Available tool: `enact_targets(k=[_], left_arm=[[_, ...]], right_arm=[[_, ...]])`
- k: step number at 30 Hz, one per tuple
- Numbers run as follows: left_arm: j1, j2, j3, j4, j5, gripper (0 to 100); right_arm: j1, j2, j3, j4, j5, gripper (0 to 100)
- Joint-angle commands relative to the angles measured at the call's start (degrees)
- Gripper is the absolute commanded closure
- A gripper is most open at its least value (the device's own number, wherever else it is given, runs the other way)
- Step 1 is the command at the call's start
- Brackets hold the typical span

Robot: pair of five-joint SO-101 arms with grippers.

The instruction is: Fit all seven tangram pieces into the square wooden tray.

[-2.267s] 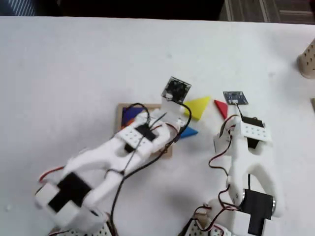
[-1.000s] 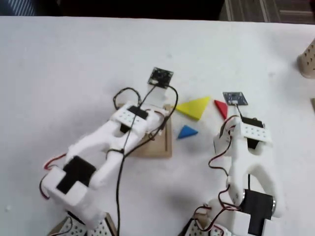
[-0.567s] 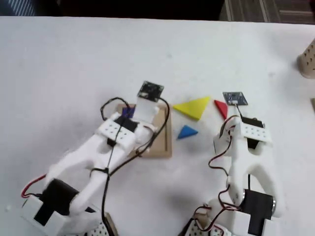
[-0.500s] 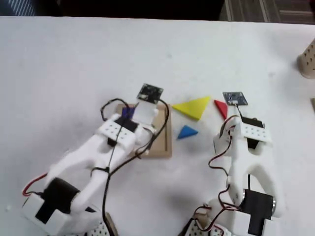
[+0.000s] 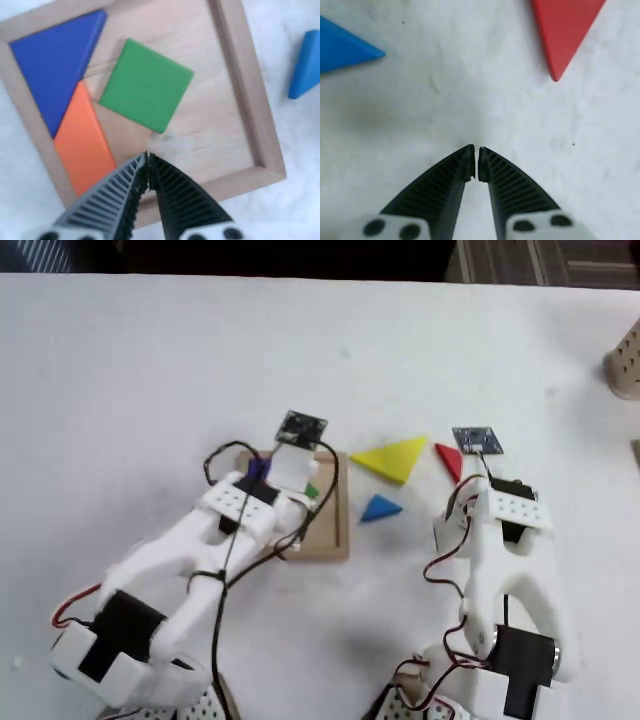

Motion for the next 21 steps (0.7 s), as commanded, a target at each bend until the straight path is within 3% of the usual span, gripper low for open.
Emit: enact_targets(k=[1,15,21], left_arm=[[-3.7,-0.4,-0.6,-1.3,-0.1,98],[-3.9,-2.8,-0.4,-1.0,-0.4,98],[1.5,-12.7,5.2,-3.3,-0.3,98]], right_arm=[[-0.7,-2.1,-0.1,-0.6,0.7,97.8],[-0.7,-2.1,-0.1,-0.6,0.7,97.8],[-0.7,-2.1,-0.1,-0.6,0.7,97.8]])
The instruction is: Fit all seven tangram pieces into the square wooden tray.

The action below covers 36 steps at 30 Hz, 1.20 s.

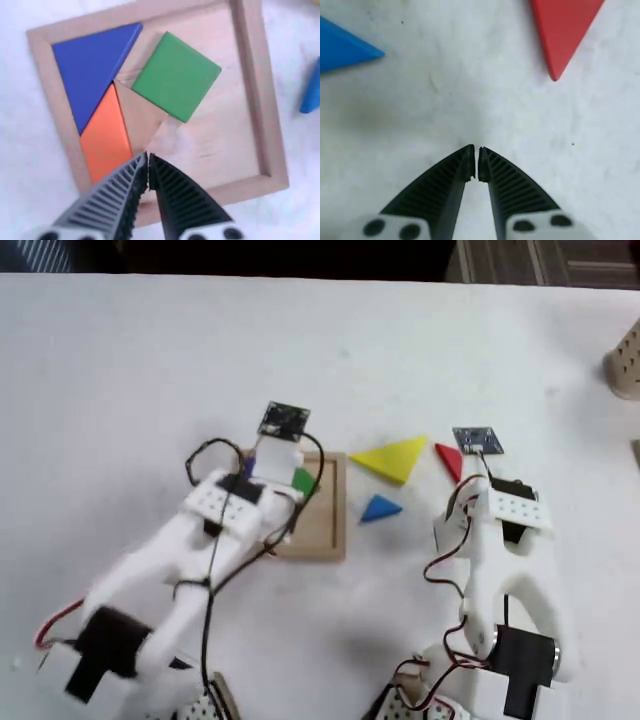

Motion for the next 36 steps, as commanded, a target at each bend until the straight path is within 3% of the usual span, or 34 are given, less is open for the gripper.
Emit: enact_targets(k=[1,5,9,15,25,36], left_arm=[[5.5,-8.9,4.6,-5.1,-0.3,98],[8.7,-8.2,7.3,-13.5,-0.1,98],[9.8,-1.2,2.5,-17.0,0.0,98],[9.0,12.8,-8.8,-14.8,3.4,98],[3.8,13.3,-11.0,-12.8,3.5,98],[2.5,13.2,-10.9,-12.7,3.5,98]], right_arm=[[-0.7,-2.1,-0.1,-0.6,0.7,97.8],[-0.7,-2.1,-0.1,-0.6,0.7,97.8],[-0.7,-2.1,-0.1,-0.6,0.7,97.8],[-0.7,-2.1,-0.1,-0.6,0.7,97.8],[-0.7,-2.1,-0.1,-0.6,0.8,97.8],[-0.7,-2.1,-0.1,-0.6,0.8,97.8]])
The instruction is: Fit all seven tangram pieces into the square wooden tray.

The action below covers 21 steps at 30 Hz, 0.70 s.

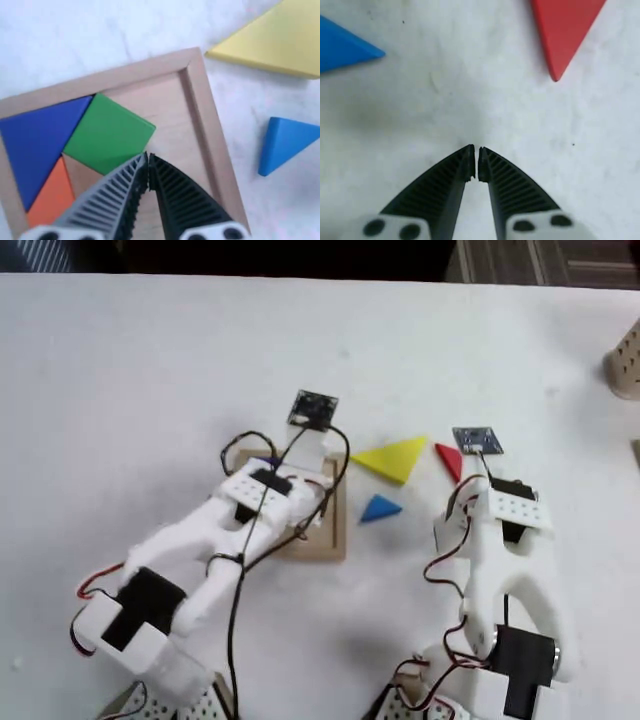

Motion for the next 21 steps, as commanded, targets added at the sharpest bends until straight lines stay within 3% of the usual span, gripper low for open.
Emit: enact_targets(k=[1,7,14,21], left_arm=[[-1.9,-0.3,-2.5,0.2,0.4,98],[-4.9,-0.4,-2.6,0.2,0.4,98],[-4.4,-0.5,-2.5,0.4,0.4,98],[-2.1,-5.8,-1.6,5.5,0.1,98]], right_arm=[[-0.7,-2.1,-0.1,-0.6,0.6,97.8],[-0.7,-2.1,-0.1,-0.6,0.6,97.8],[-0.7,-2.1,-0.1,-0.6,0.6,97.8],[-0.7,-2.1,-0.1,-0.6,0.6,97.8]])
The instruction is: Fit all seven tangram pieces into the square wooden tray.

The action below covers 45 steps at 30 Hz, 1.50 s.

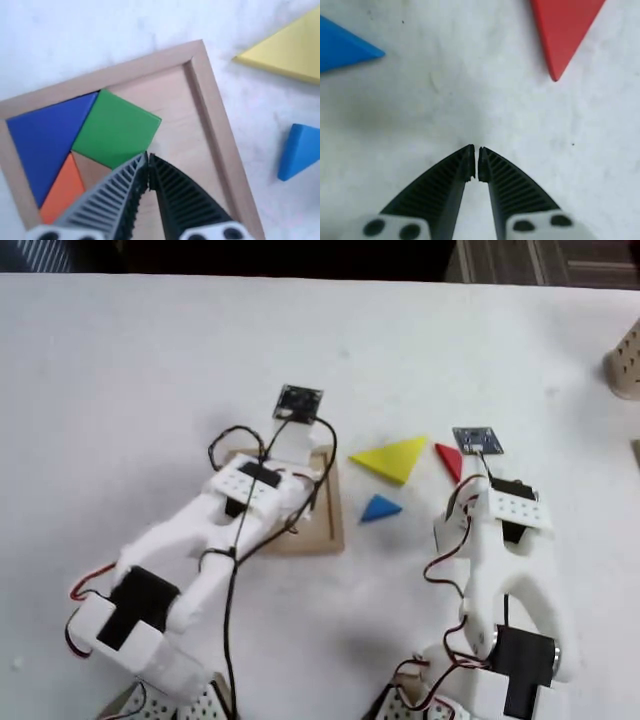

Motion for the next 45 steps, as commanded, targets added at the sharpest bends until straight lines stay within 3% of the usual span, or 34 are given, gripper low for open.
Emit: enact_targets(k=[1,8,15,20,27,32,35,39,45], left_arm=[[1.5,-7.7,0.1,3.5,0.1,98],[-0.9,-26.3,12.2,1.8,0.1,98],[-18.1,-37.0,18.4,-5.4,0.5,98],[-26.0,-35.7,18.4,-8.7,0.5,98],[-26.6,-25.0,15.1,-11.5,0.4,97],[-26.9,-17.6,10.1,-11.3,0.1,97],[-26.9,-17.0,9.5,-11.3,0.1,97],[-26.9,-17.1,9.5,-11.1,0.1,97],[-26.9,-16.8,9.5,-11.3,0.1,97]], right_arm=[[-0.7,-2.1,-0.1,-0.6,0.6,97.8],[-0.8,-2.0,-0.1,-0.6,0.6,97.8],[-2.3,1.9,-0.4,-2.0,0.6,97.7],[-2.4,2.0,-1.1,-1.9,0.6,97.7],[-10.3,1.9,-6.3,5.5,5.4,97.2],[-16.0,2.4,-14.7,11.8,6.1,84.4],[-20.5,2.4,-17.9,13.4,12.6,78.5],[-25.2,2.5,-18.5,12.3,28.4,76.5],[-25.7,2.6,-18.2,9.6,44.6,76.3]])
